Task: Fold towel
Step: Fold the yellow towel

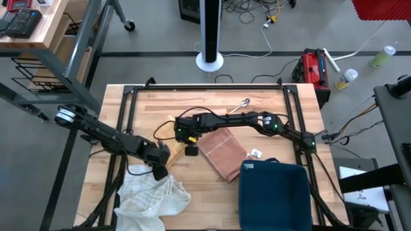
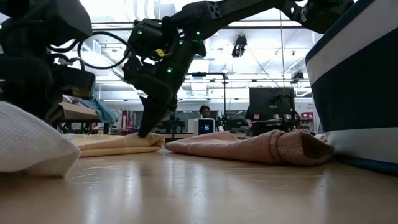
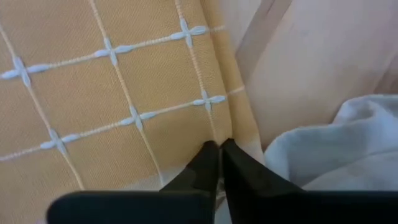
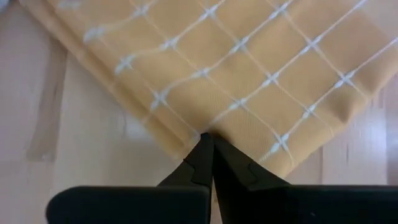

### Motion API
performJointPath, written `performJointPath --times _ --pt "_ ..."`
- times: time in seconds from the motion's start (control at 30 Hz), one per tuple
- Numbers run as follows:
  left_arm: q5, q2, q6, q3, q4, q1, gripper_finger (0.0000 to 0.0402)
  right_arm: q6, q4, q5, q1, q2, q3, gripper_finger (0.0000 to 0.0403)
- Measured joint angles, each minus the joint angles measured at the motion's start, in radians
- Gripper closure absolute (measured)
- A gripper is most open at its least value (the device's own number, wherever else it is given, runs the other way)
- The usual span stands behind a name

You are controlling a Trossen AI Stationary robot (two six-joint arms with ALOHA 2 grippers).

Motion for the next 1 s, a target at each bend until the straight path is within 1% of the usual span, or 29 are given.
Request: performJointPath --times 0.1,0.23,0.43,0.5,0.67,0.83,0.93,1.0 --pt "-0.006 -0.007 -0.003 -0.002 0.004 0.0 0.0395 0.03 0.023 -0.007 0.006 0.0 0.0 0.0401" --pt "-0.037 -0.003 -0.004 -0.003 0.005 0.0 0.0386 0.036 0.036 -0.054 0.018 -0.002 0.0 0.0401" --pt "-0.074 -0.003 -0.001 -0.004 0.013 0.0 0.0397 0.055 0.125 -0.045 0.035 0.01 -0.006 0.0401" --pt "-0.077 -0.003 -0.009 -0.004 0.013 0.0 0.0398 0.059 0.119 -0.028 0.032 0.025 -0.018 0.0401" --pt "-0.082 -0.003 -0.029 -0.004 0.013 -0.005 0.0392 0.105 0.103 0.054 0.007 0.027 -0.067 0.0401" --pt "-0.1 -0.002 -0.028 -0.004 0.014 -0.009 0.0399 0.161 0.067 0.039 -0.031 0.023 -0.07 0.0401" --pt "-0.097 -0.009 -0.028 -0.005 0.017 -0.01 0.0393 0.157 0.037 0.017 -0.039 0.003 -0.074 0.0401" --pt "-0.077 -0.026 -0.027 -0.002 0.011 -0.011 0.0387 0.15 0.033 0.011 -0.041 -0.017 -0.075 0.0401"
